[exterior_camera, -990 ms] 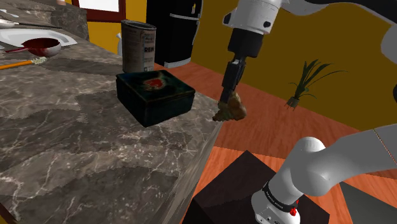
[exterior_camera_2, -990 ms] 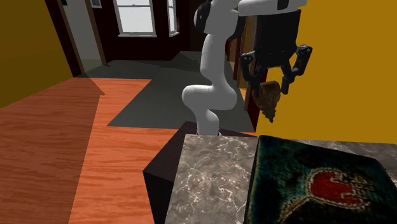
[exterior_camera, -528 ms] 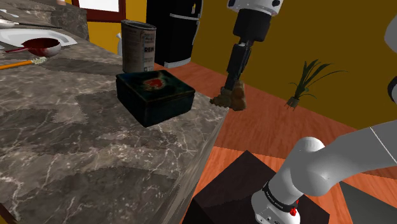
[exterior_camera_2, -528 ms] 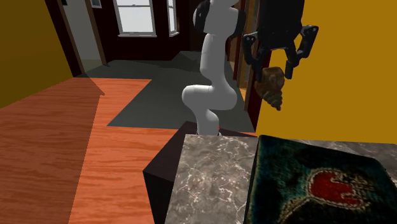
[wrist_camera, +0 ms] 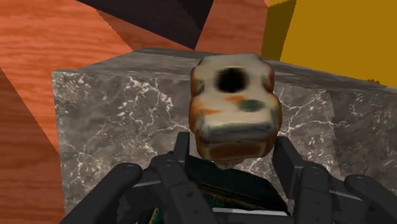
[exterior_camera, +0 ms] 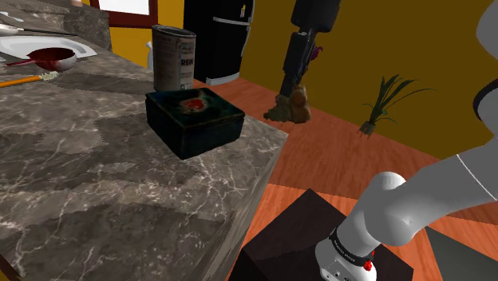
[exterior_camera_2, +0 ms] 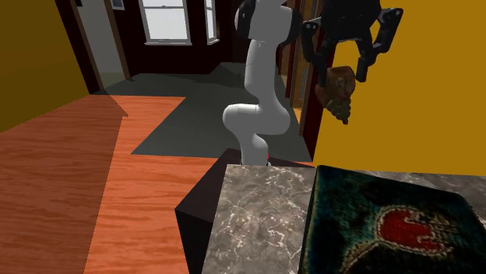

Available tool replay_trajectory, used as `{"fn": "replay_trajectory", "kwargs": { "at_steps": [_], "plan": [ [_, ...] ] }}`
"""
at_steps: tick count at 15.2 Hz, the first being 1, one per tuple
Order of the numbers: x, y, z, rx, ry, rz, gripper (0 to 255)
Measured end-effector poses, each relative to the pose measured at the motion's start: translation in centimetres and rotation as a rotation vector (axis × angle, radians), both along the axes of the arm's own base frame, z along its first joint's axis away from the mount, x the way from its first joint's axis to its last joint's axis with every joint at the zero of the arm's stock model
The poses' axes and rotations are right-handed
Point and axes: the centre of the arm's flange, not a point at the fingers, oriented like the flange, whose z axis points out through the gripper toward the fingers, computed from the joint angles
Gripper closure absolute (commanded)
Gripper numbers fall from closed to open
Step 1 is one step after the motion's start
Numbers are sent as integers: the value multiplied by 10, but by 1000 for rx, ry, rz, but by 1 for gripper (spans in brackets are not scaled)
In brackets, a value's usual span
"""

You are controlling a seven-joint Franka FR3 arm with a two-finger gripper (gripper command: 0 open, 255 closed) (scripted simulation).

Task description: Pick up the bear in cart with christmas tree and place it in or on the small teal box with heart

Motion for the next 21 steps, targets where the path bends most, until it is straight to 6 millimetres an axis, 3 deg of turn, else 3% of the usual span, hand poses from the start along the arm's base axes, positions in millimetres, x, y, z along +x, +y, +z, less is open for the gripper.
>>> {"fn": "replay_trajectory", "kwargs": {
  "at_steps": [14,21],
  "plan": [
    [174,65,-12,0,1,1,255],
    [179,71,-46,4,-4,1,255]
  ]
}}
